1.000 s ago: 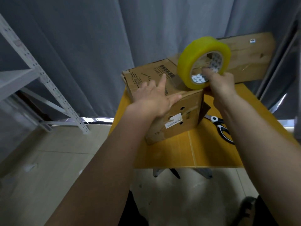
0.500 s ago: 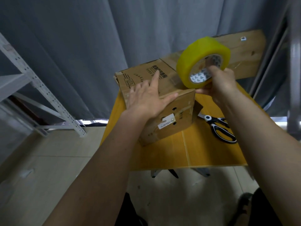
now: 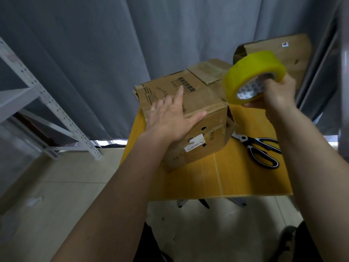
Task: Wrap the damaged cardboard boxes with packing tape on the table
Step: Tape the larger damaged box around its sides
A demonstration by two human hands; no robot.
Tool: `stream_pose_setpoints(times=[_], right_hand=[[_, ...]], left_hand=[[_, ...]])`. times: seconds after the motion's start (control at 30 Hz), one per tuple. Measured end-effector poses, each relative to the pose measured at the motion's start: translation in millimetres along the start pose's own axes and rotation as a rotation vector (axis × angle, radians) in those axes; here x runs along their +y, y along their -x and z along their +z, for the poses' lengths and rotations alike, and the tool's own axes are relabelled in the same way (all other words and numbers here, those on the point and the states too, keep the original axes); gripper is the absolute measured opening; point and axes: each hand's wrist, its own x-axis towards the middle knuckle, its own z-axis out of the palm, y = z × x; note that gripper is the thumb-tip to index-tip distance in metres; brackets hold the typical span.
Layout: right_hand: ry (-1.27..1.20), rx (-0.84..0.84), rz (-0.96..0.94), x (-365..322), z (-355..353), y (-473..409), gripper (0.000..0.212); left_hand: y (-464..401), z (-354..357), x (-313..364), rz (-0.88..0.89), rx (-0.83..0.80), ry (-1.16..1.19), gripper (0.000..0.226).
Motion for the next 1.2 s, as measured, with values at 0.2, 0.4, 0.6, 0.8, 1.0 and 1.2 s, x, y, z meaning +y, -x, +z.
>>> stream_pose_setpoints(times=[0.2,0.4,0.6,0.8,1.0,1.2], right_hand=[[-0.102,-0.029,0.194,10,-1,2,0.004],[-0.121,-0.033,0.264,14,-3,1,0.008],[-0.092,0.031,0.247,21,-5,-2,0.016],[-0.065,0.022,0.229,32,-6,-6,0.016],[-0.138,-0.023,0.439,49,-1,-1,0.013],[-0.172,-0.088,0.439,57,14,4,0.009]], left_hand=[[-1,-3,4,0.004,-0.017,-0.025,0.098],[-15,-18,15,-0.065,-0.212,0.041,0.091],[-43,-12,47,0.193,-0.209,0.305,0.052],[-39,5,49,0.212,-0.272,0.141,0.089],[-35,6,50,0.210,-0.254,0.013,0.084],[-27,-4,38,0.109,-0.350,0.024,0.083]])
